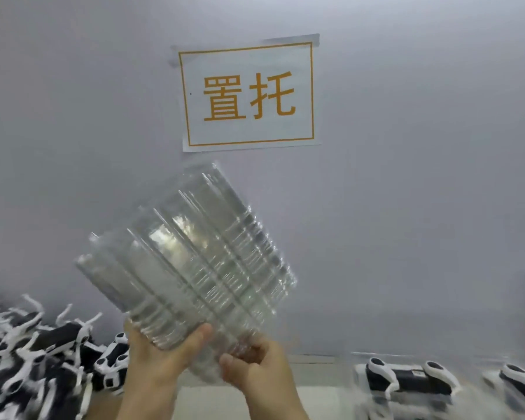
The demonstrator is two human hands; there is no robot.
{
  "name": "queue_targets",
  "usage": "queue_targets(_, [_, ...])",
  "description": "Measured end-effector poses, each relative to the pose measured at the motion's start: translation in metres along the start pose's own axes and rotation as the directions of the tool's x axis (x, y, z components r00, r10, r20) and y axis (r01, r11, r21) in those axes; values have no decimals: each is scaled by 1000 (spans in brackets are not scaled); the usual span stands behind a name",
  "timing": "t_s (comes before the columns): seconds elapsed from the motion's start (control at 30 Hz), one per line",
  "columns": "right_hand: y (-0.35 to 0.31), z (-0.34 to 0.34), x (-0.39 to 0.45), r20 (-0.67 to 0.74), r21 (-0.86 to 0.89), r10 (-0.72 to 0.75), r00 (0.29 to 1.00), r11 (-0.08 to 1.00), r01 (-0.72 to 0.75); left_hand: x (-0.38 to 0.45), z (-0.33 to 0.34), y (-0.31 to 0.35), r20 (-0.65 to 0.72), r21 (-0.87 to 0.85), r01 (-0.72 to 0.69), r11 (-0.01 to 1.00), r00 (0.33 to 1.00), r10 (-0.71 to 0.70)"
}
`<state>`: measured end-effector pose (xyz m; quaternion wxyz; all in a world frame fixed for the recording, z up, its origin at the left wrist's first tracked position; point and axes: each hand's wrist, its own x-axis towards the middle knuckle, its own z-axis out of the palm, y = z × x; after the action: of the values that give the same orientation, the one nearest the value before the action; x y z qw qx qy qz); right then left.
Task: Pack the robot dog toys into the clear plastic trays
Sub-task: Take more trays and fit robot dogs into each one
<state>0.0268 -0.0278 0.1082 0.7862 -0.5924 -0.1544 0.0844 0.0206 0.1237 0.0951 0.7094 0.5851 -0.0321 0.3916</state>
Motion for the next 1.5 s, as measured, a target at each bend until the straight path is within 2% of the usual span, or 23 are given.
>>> queue_targets(0.1, [16,3,-5,48,-112,243,969,965,-236,-1,-27,-23,-2,-79,104,991,995,-104])
queue_targets(0.17, [20,-6,-6,20,-119,352,936,930,-348,-4,-36,-34,-1,-32,179,983,984,-179])
queue_targets(0.3, [27,-28,2,-160,49,402,901,915,-400,-11,-33,-57,53,120,271,955,959,-279])
queue_targets(0.33, [31,-29,4,-188,23,398,898,916,-401,-12,-28,-62,84,127,292,948,949,-304])
queue_targets(0.4, [49,-33,3,-275,-59,380,883,910,-410,-14,-18,-71,190,152,325,934,917,-350])
queue_targets(0.57, [68,-34,6,-352,13,445,824,882,-471,6,-8,-87,446,262,332,906,791,-419])
queue_targets(0.63, [68,-36,8,-371,26,414,831,899,-437,16,-6,-94,467,284,330,900,772,-431])
queue_targets(0.7, [67,-37,8,-407,-23,370,835,910,-415,19,-4,-106,368,275,300,913,845,-388])
queue_targets(0.77, [70,-40,9,-440,-191,283,852,898,-397,14,-1,-114,217,259,258,931,924,-316])
queue_targets(0.83, [70,-43,10,-457,-328,191,869,872,-364,10,1,-115,139,267,238,934,950,-281])
queue_targets(0.9, [67,-43,11,-465,-419,114,878,845,-332,10,3,-107,129,316,189,930,962,-240])
queue_targets(0.93, [64,-42,12,-474,-450,78,877,835,-318,11,5,-99,125,381,112,918,977,-171])
queue_targets(1.0, [62,-43,16,-495,-503,-27,868,824,-262,16,18,-74,152,515,-156,843,984,90])
queue_targets(1.07, [62,-42,20,-531,-462,-131,837,873,-156,26,37,-46,293,594,-420,686,907,302])
queue_targets(1.1, [62,-39,22,-551,-430,-178,815,898,-94,32,49,-34,388,632,-491,600,870,303])
queue_targets(1.13, [61,-37,25,-569,-405,-217,793,914,-40,39,61,-24,486,672,-536,511,840,243])
queue_targets(1.2, [59,-33,33,-601,-387,-264,754,922,14,53,84,-12,613,733,-582,351,789,29])
queue_targets(1.23, [58,-32,37,-614,-398,-279,739,917,16,58,93,-10,637,747,-590,307,767,-75])
queue_targets(1.3, [62,-32,42,-619,-457,-316,719,889,-2,64,105,-11,654,745,-593,305,738,-164])
queue_targets(1.5, [86,-38,40,-545,-637,-461,701,771,12,75,109,-18,648,693,-534,484,756,-95])
